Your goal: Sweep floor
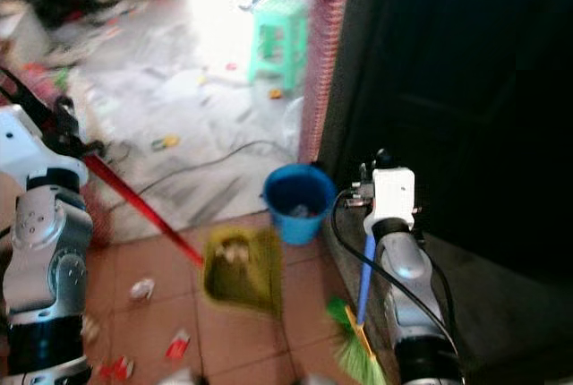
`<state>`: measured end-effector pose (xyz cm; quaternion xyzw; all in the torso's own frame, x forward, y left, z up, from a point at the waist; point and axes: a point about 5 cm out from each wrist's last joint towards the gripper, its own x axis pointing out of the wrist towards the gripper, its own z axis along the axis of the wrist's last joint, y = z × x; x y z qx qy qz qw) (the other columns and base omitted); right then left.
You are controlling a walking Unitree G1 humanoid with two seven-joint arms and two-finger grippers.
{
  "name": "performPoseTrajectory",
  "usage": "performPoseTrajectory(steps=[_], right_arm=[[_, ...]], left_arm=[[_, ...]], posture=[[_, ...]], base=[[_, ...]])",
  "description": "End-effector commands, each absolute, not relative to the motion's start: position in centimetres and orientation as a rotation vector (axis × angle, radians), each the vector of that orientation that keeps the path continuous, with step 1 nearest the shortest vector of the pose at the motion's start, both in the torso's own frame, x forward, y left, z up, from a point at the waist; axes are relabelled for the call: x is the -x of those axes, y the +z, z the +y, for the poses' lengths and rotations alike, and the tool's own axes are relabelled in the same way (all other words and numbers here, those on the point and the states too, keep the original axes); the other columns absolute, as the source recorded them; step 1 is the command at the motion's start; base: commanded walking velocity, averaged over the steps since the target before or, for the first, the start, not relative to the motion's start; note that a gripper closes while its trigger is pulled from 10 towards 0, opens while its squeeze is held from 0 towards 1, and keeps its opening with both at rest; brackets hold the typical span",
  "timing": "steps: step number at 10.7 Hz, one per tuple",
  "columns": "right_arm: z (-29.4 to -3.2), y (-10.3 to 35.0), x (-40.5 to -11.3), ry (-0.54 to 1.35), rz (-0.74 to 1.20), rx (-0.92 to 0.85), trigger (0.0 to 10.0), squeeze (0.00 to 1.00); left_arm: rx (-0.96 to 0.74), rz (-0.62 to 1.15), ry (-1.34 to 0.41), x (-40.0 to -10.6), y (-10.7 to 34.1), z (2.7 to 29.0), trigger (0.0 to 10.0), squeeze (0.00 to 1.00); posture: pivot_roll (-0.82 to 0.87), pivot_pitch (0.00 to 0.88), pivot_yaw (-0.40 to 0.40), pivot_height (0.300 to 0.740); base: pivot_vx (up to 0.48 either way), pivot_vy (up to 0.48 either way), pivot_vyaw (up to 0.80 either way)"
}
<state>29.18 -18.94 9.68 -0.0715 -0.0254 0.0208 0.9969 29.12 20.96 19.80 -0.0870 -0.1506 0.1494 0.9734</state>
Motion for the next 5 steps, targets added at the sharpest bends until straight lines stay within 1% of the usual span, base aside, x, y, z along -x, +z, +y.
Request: performPoseTrajectory(steps=[1,5], right_arm=[[-19.1,10.4,-29.5,0.042,-0.086,0.181,10.0,0.00],[-18.8,10.3,-29.6,0.060,-0.088,0.187,10.0,0.00]], left_arm=[[0.215,-0.444,0.283,-29.2,23.3,20.9,10.0,0.00],[0.263,-0.496,0.287,-29.3,25.2,21.1,10.0,0.00]], posture=[[-0.07,0.000,-0.004,0.740],[-0.07,0.000,-0.003,0.740]], base=[[0.371,0.000,0.00],[0.399,0.000,0.00]])
